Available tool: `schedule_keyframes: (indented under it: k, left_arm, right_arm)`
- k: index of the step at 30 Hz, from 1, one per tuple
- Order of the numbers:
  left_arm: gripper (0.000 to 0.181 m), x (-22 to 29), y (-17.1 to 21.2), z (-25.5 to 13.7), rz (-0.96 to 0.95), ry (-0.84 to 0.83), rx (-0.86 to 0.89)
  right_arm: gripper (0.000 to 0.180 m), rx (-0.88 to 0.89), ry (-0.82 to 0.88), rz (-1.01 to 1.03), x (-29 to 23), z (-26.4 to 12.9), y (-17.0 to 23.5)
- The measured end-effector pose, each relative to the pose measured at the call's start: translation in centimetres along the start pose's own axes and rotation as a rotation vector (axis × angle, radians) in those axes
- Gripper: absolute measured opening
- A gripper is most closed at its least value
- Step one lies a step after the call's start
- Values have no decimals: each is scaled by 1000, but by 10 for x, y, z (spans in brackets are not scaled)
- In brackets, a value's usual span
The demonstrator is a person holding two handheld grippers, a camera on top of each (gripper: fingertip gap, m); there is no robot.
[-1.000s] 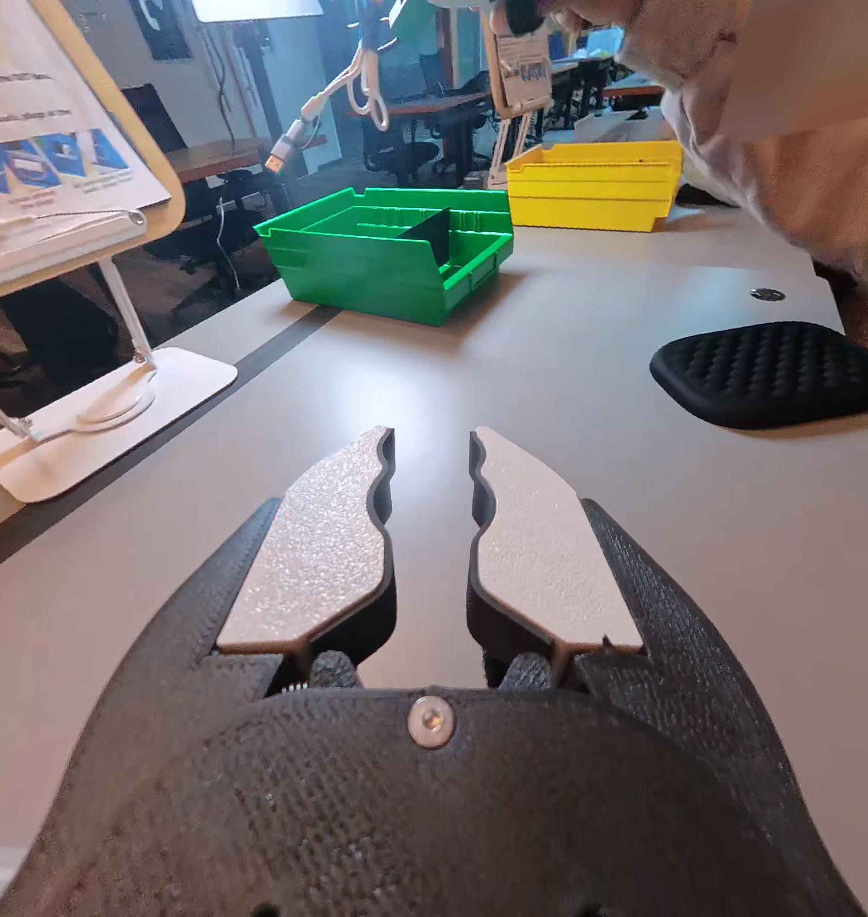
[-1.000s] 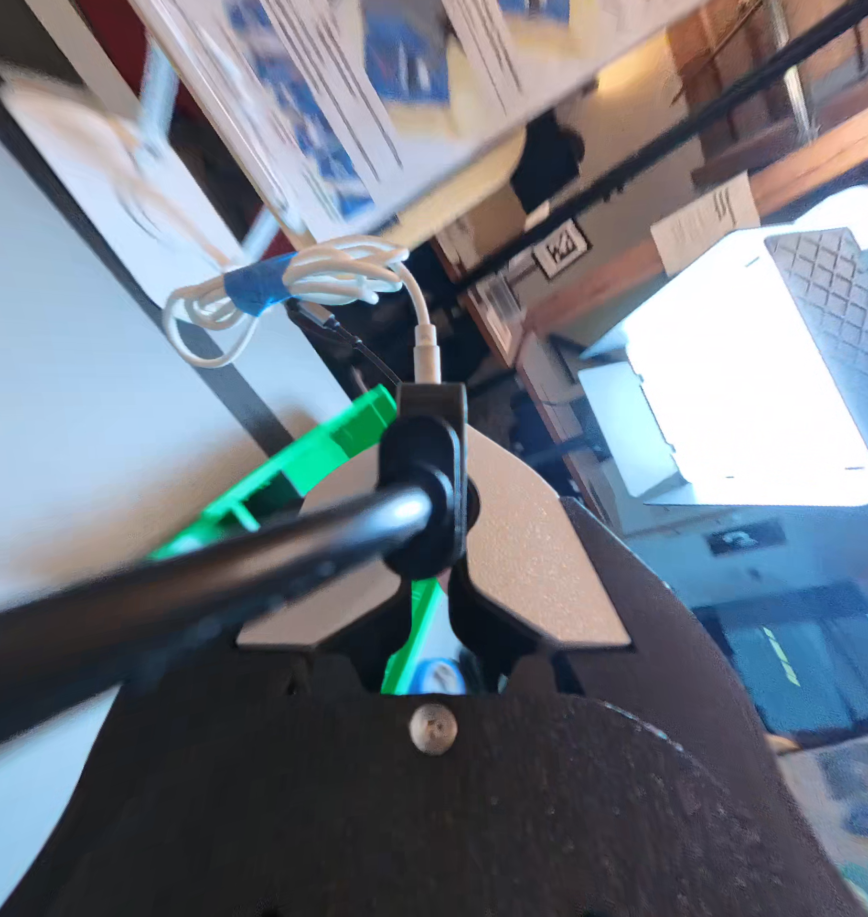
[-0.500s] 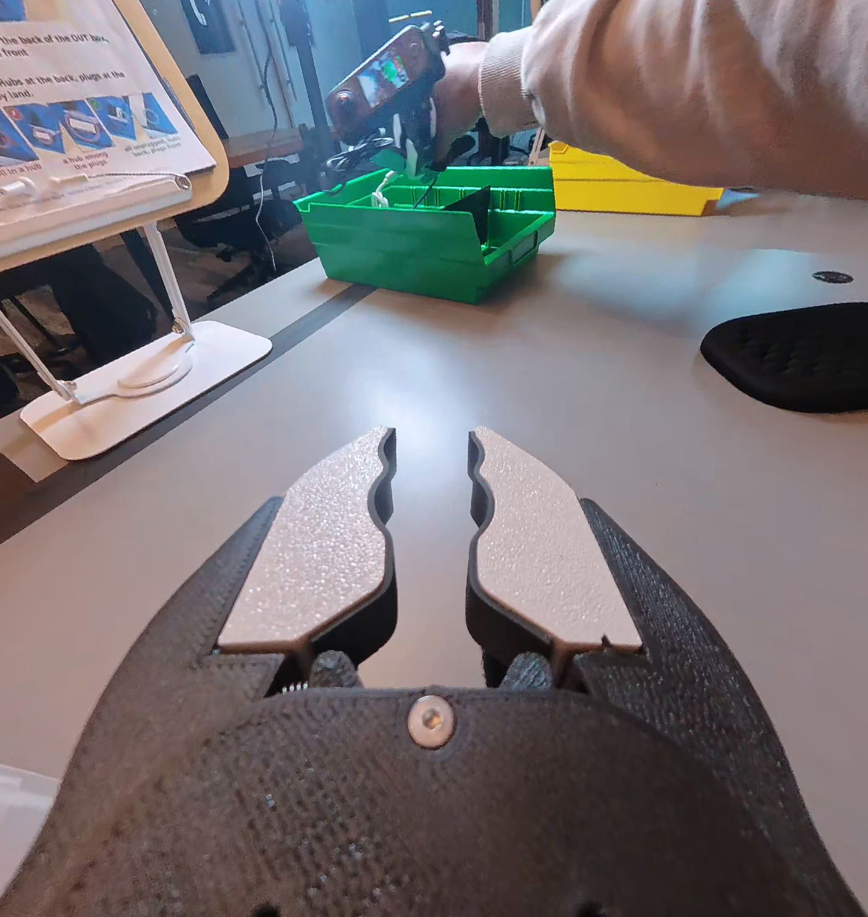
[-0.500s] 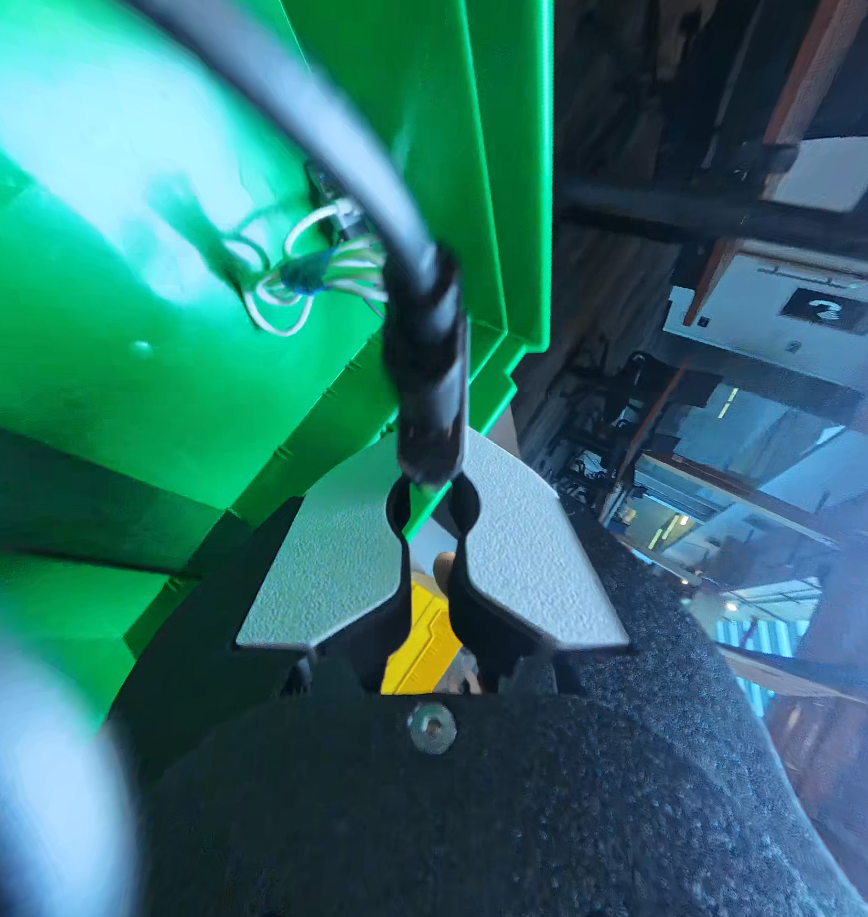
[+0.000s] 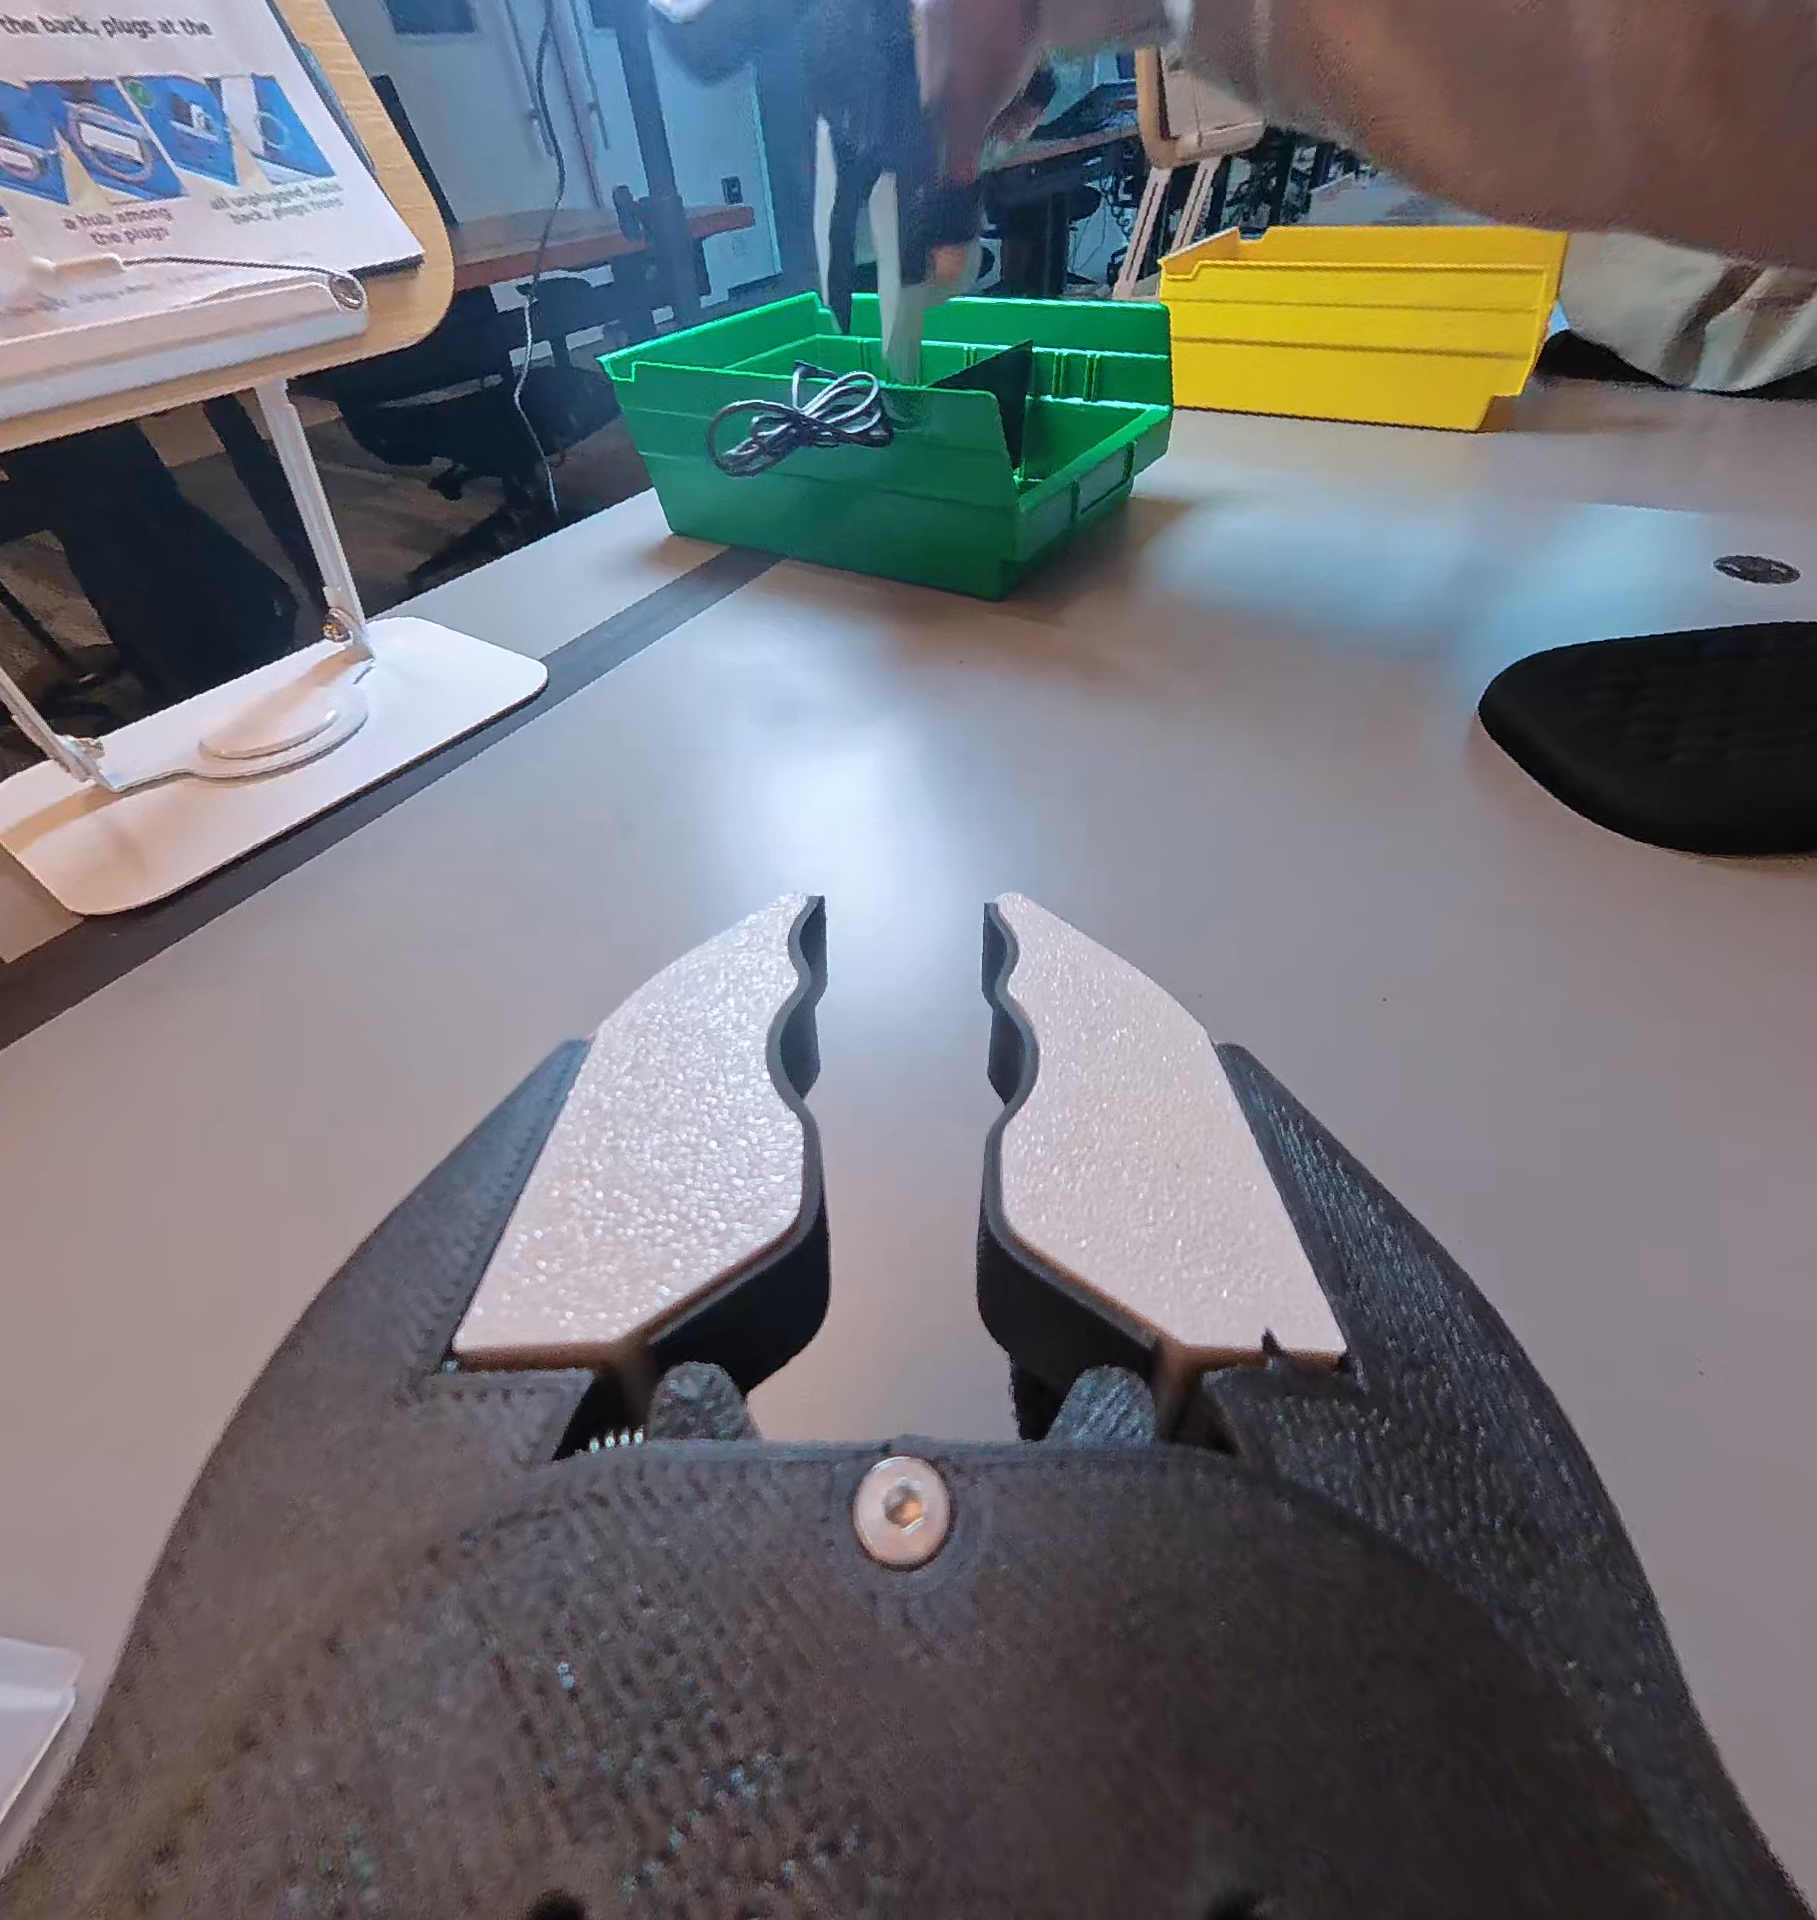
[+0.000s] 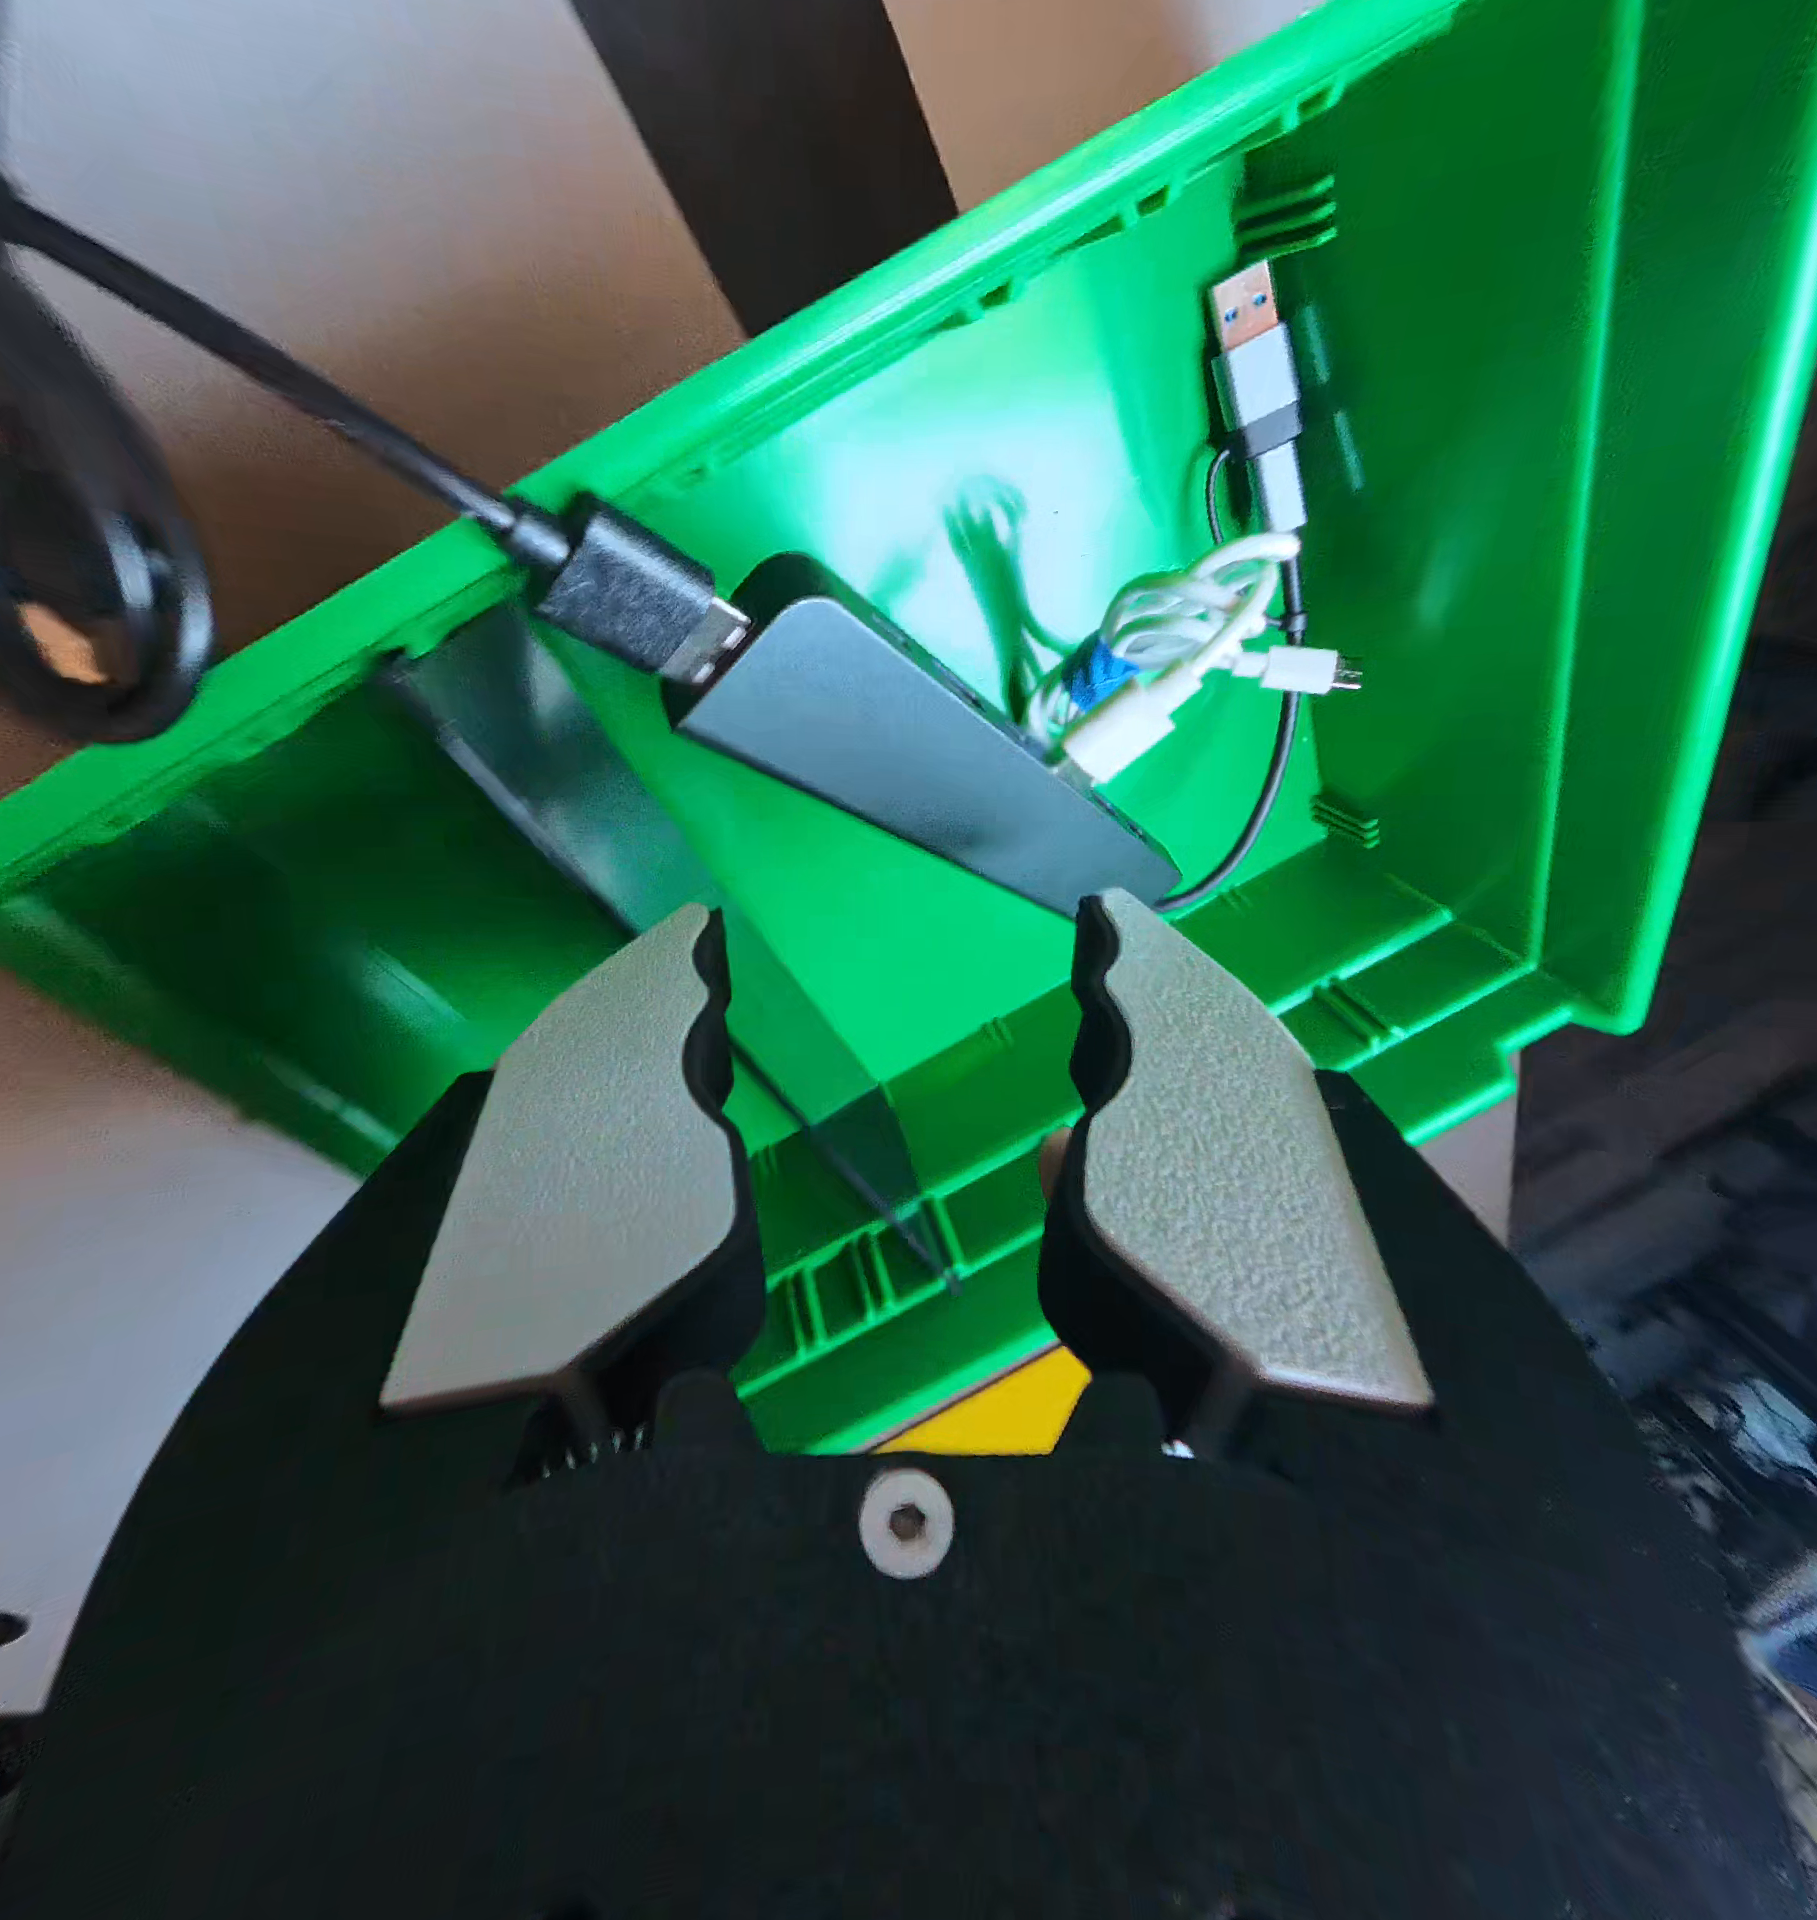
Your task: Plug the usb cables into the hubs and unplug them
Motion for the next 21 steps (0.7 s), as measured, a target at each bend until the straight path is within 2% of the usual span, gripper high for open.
schedule_keyframes:
  k: [3,6,9,11,14,17,18,21]
  left_arm:
    - [29,-1,0,0,-2,-11,-2]
    - [27,0,0,1,-6,-7,-9]
    - [25,2,-1,2,-18,7,-8]
    - [25,1,0,4,-6,-1,-16]
    - [26,1,0,5,8,-17,-26]
    - [28,-4,-7,-3,8,-53,-12]
    - [28,-8,-11,-8,10,-75,-1]
    - [27,-36,-32,-38,8,-198,50]
  right_arm:
    - [66,154,28,25,-6,-43,11]
    - [62,560,132,93,-26,-102,13]
    - [62,934,185,169,-80,-149,20]
    - [61,1143,134,210,-134,-168,22]
    - [59,1338,-16,257,-221,-165,21]
    - [53,1397,-105,296,-288,-129,15]
    - [47,1418,-110,310,-302,-116,14]
    - [7,1477,-28,338,-323,-79,14]
Point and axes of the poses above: each gripper's, where its closed fingertips meet, z out along the fingers, y out of its underside, x = y × z across the jaws, the point moved 7 cm from there along -z, back along the fingers, and after that the axes turned 1 degree about z, right-handed, at the moved point
